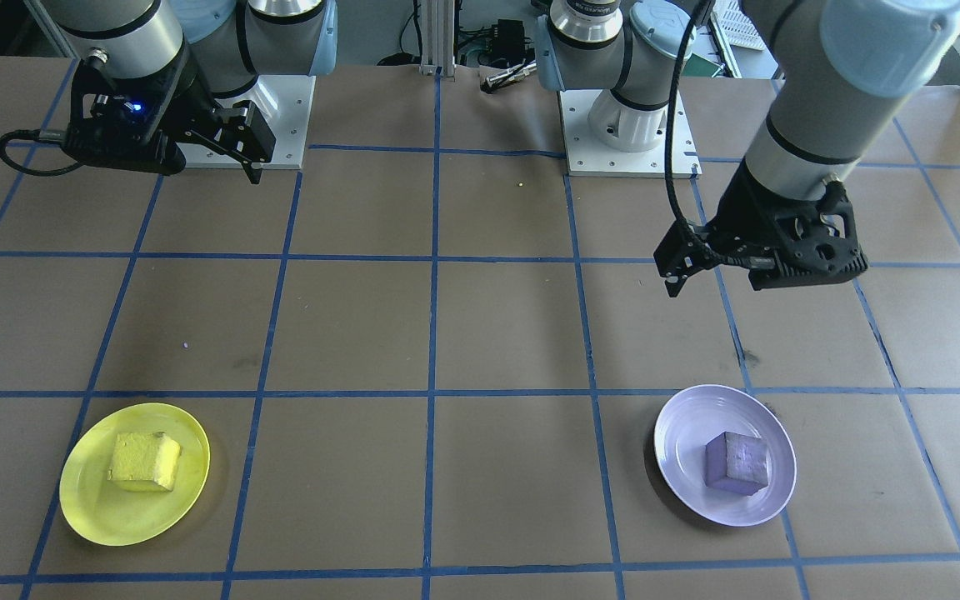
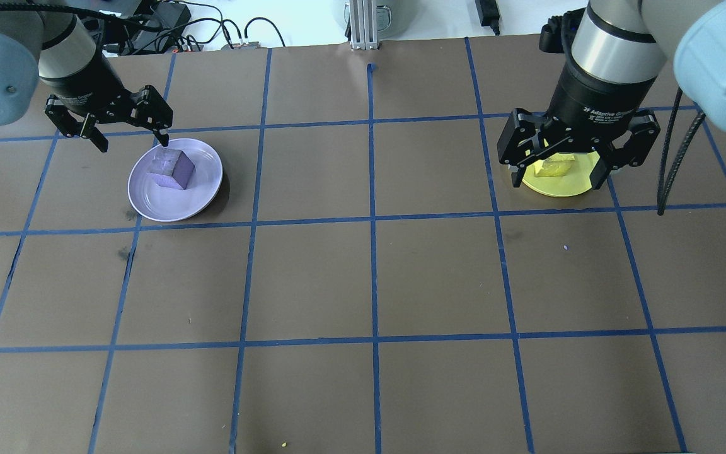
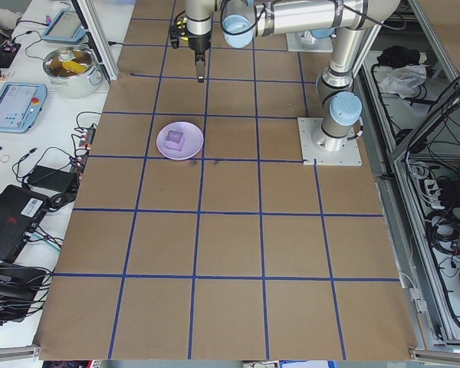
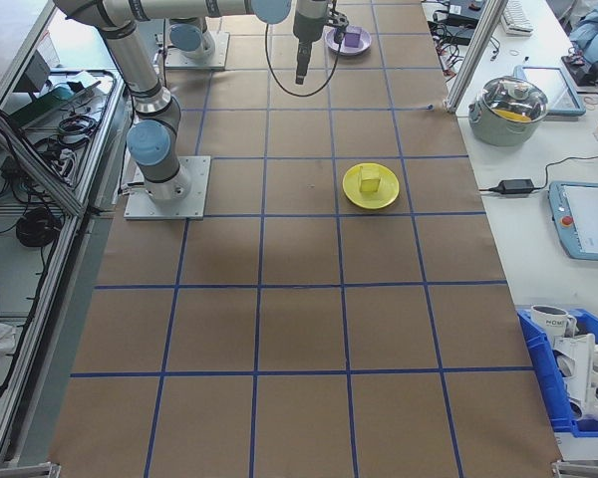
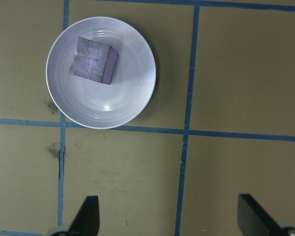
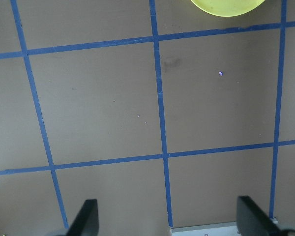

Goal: Sort blocks by color into plates

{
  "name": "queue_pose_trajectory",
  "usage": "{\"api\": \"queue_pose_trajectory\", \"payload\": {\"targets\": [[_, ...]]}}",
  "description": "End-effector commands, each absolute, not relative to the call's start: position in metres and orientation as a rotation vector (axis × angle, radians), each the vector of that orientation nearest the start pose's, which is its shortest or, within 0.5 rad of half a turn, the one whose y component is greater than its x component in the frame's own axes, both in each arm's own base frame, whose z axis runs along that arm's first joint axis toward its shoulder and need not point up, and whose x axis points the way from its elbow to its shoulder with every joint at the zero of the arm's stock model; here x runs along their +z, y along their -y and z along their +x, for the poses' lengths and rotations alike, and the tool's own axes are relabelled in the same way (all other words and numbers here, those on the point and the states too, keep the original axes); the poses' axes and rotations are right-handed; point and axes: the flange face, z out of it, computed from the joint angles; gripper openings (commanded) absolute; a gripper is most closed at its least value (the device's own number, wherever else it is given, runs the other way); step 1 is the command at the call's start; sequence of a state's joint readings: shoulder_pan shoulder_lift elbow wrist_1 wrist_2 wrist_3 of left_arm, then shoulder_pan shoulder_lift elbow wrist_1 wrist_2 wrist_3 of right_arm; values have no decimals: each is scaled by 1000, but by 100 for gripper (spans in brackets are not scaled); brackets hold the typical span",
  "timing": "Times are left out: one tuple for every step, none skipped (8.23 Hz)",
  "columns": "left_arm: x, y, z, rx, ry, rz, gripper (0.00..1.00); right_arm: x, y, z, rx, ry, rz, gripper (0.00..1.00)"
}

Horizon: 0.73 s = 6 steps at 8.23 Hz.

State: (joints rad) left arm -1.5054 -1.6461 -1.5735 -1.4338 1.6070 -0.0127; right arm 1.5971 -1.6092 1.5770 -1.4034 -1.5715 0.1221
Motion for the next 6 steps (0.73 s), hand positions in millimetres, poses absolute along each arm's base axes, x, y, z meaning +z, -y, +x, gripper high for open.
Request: {"api": "queue_pose_trajectory", "payload": {"targets": [[500,494,-141,-157,-3109,-39,100,489,457,145,207,-3142,154,100],[501,492,-141,-157,-3106,-36,100,489,457,145,205,-3142,154,100],[501,493,-142,-154,-3107,-34,100,489,458,145,202,-3141,154,100],[504,491,-142,-164,-3107,-34,100,489,458,145,205,-3142,154,100],[505,489,-142,-169,-3108,-34,100,489,458,145,202,-3141,154,100],[506,489,-142,-171,-3108,-31,100,490,458,145,200,-3141,154,100]]}}
